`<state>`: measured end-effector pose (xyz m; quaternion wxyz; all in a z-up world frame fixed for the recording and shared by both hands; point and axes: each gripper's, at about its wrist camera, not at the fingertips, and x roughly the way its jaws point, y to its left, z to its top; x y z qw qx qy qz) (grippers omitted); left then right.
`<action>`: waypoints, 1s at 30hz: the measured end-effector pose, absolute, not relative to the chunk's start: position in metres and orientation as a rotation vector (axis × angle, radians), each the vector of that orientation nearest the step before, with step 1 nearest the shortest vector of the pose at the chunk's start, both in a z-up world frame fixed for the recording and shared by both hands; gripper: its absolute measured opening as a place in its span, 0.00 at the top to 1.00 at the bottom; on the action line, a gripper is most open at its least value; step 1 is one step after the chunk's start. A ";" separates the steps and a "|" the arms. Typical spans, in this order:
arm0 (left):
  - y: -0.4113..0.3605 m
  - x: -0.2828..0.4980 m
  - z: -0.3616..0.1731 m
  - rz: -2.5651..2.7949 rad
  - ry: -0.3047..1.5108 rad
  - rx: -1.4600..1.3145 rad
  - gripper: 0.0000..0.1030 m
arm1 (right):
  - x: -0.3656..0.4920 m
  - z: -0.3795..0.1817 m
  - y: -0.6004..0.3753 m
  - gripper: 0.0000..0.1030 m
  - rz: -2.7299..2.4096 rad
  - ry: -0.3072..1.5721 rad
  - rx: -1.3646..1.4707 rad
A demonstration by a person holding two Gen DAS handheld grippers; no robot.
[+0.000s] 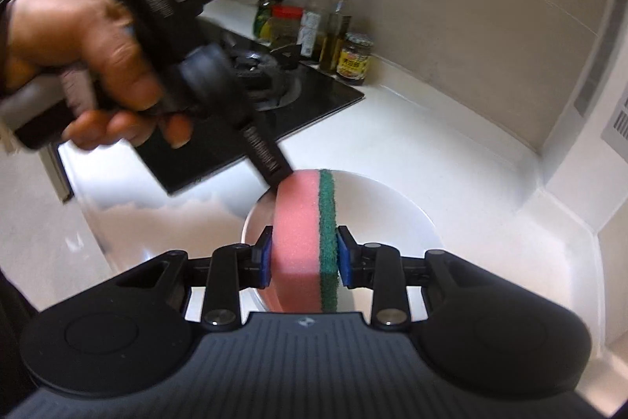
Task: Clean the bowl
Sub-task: 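Grasp the white bowl rim with the left gripper while the right gripper brings the sponge over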
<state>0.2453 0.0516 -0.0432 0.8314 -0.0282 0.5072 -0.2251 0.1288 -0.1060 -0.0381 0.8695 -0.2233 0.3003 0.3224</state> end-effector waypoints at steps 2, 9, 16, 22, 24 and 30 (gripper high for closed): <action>0.047 0.247 -0.043 -0.465 1.071 -0.055 0.93 | 0.126 -0.035 -0.111 0.73 0.737 0.640 -0.508; 0.027 0.252 -0.043 -0.406 1.055 -0.026 0.94 | 0.110 -0.043 -0.109 0.68 0.914 0.531 -0.751; 0.034 0.230 -0.041 -0.285 1.086 -0.132 0.92 | 0.118 -0.034 -0.130 0.70 1.030 0.545 -0.798; 0.035 0.226 -0.044 -0.278 1.087 -0.144 0.95 | 0.120 -0.030 -0.127 0.71 0.999 0.595 -0.776; 0.037 0.232 -0.045 -0.295 1.090 -0.132 0.95 | 0.114 -0.031 -0.123 0.71 0.990 0.583 -0.787; 0.028 0.246 -0.049 -0.379 1.095 -0.070 0.95 | 0.087 -0.033 -0.123 0.72 1.011 0.494 -1.087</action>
